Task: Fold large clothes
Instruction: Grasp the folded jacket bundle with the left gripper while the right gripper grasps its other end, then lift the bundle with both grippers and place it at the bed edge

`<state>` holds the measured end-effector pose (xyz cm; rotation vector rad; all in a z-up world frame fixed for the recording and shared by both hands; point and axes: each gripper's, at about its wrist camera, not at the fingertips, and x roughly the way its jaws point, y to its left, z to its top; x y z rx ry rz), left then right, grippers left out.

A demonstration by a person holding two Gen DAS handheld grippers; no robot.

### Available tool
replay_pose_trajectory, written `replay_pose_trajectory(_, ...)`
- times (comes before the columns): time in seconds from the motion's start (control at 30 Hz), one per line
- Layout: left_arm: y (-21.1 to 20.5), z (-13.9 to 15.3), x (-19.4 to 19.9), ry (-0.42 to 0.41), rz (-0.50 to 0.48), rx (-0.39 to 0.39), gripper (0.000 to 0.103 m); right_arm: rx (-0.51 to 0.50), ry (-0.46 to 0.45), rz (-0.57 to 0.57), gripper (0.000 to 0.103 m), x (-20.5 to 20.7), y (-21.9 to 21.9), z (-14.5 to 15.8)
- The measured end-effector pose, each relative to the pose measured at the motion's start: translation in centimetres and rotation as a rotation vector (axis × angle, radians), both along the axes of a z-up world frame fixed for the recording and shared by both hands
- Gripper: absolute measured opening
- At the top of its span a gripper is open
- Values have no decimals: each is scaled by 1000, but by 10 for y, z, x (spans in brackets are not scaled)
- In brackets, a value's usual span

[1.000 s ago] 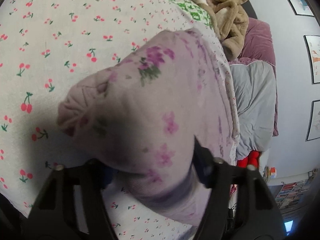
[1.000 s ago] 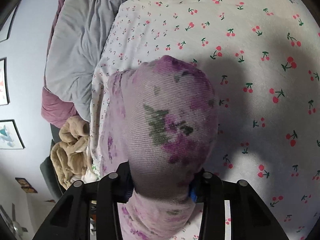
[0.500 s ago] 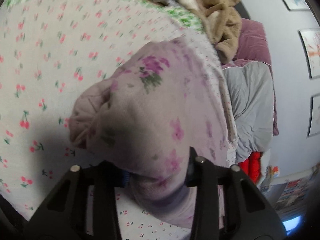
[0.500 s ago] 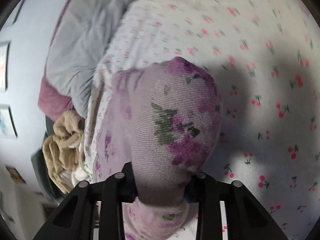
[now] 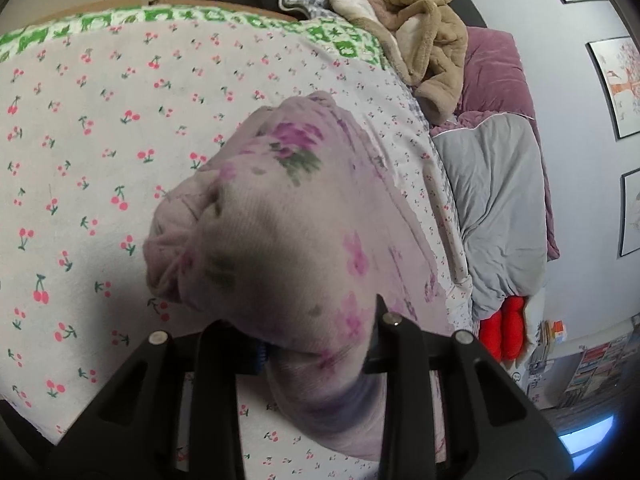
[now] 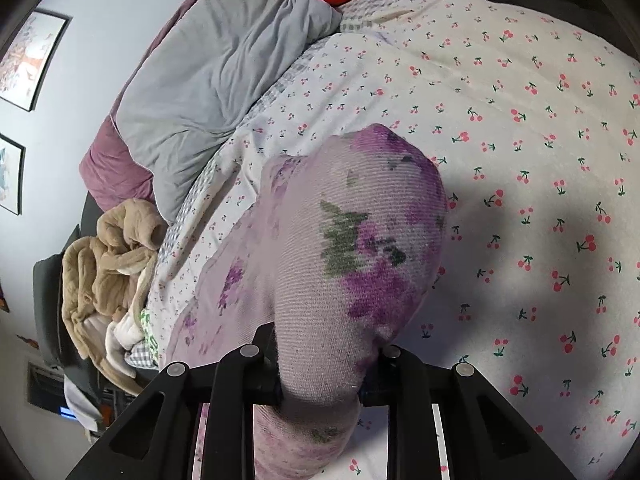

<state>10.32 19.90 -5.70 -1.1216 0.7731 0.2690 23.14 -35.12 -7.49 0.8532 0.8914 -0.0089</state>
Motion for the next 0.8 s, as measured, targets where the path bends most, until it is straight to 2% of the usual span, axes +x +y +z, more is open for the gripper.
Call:
replay_pose_trajectory(0.1, 3, 17, 0, -22, 0, 3, 28, -54, -54, 36, 20, 7, 8, 22)
replay_pose_trajectory(0.27, 35, 71, -14, -144, 25, 0, 25, -172, -216, 143, 19, 40, 54, 103)
replay_pose_trajectory(0.4, 77, 113, -56, -271, 176, 75, 25, -184, -355, 325, 18, 88, 142, 188)
replay_pose_trajectory(0.47, 96, 138, -92, -342, 296, 148, 25, -164, -431, 445, 18, 109, 200, 226)
replay_pose_trajectory(0.53, 105, 160, -127, -398, 412, 248, 25, -101, -510, 572, 18, 126, 264, 256)
replay_pose_trajectory(0.63, 103, 182, -177, -452, 568, 385, 25, -46, -590, 722, 18, 143, 347, 273)
replay_pose_trajectory(0.7, 95, 184, -192, -453, 625, 450, 25, -10, -601, 799, 18, 156, 393, 273)
replay_pose_trajectory(0.77, 80, 175, -196, -420, 680, 511, 25, 50, -581, 886, 18, 175, 440, 255)
replay_pose_trajectory(0.8, 71, 161, -190, -375, 701, 521, 26, 67, -554, 908, 19, 186, 455, 242)
